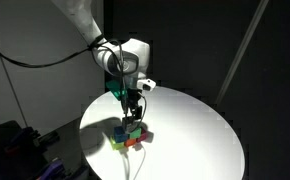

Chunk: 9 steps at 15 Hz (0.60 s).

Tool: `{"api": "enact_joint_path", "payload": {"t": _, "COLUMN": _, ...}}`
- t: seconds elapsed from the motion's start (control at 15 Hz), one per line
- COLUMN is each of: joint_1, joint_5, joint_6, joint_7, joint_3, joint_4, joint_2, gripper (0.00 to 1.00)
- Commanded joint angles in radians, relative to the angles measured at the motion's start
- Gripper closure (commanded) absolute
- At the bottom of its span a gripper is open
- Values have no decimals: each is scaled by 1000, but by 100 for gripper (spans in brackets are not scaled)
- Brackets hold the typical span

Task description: Put the grey building block on the table to the right and then put the green building block on top of the grey building block

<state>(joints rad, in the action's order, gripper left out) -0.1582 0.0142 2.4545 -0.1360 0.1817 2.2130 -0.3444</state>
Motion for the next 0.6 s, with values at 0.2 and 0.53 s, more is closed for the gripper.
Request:
{"api": "enact_joint_path", "payload": {"t": 0.2, "joint_1": 11, "joint_5": 16, "joint_6": 2, "joint_7": -23, "joint_3": 12, "joint_4": -61, "joint_2": -56, "gripper": 0}}
{"api": "enact_joint_path", "payload": {"t": 0.53, "joint_1": 15, "joint_5": 20, "joint_6": 4, "joint_7": -26, "joint_3": 16, "joint_4": -74, "joint_2": -77, "gripper": 28}}
